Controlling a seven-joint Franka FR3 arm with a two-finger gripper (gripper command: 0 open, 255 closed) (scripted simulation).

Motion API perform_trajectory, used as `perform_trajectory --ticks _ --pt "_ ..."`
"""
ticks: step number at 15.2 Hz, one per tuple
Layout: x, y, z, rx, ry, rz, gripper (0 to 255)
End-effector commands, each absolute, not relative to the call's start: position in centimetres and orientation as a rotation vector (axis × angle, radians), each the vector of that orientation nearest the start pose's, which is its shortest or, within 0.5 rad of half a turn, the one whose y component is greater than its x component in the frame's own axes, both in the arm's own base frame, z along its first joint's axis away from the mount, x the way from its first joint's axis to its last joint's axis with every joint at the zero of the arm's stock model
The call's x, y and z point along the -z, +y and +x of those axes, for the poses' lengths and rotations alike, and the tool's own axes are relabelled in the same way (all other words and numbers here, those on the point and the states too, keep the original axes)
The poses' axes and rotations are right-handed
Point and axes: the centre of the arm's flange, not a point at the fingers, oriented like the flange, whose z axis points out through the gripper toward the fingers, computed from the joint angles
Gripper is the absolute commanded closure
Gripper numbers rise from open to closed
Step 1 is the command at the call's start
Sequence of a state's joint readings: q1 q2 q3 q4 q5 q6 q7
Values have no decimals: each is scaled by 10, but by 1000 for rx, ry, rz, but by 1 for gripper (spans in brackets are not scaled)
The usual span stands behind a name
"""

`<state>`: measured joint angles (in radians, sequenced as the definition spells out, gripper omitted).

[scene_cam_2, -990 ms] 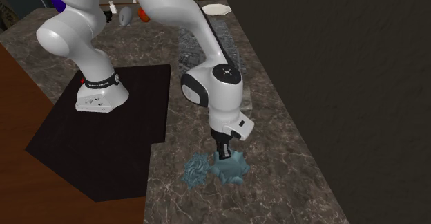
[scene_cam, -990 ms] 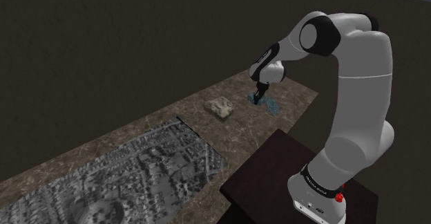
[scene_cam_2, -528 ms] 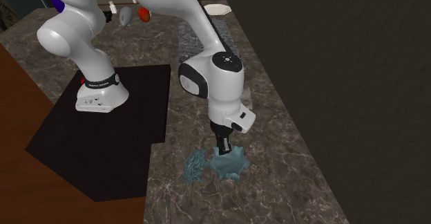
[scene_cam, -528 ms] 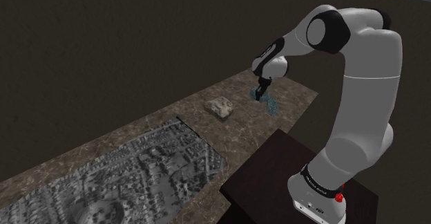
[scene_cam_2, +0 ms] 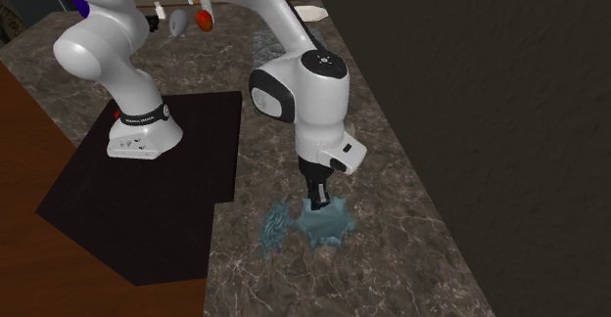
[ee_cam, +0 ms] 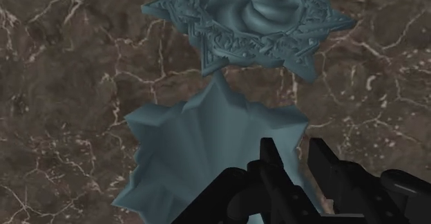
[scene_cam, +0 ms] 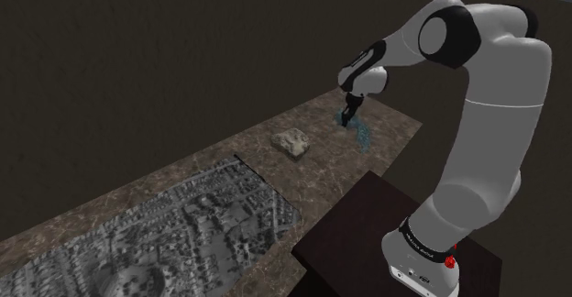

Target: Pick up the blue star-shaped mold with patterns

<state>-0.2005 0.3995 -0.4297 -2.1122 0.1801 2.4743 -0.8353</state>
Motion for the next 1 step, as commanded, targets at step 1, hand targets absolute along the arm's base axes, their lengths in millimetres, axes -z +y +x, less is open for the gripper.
perform_trajectory --ticks 1 --pt "-243 -340 469 -45 -149 -3181 255"
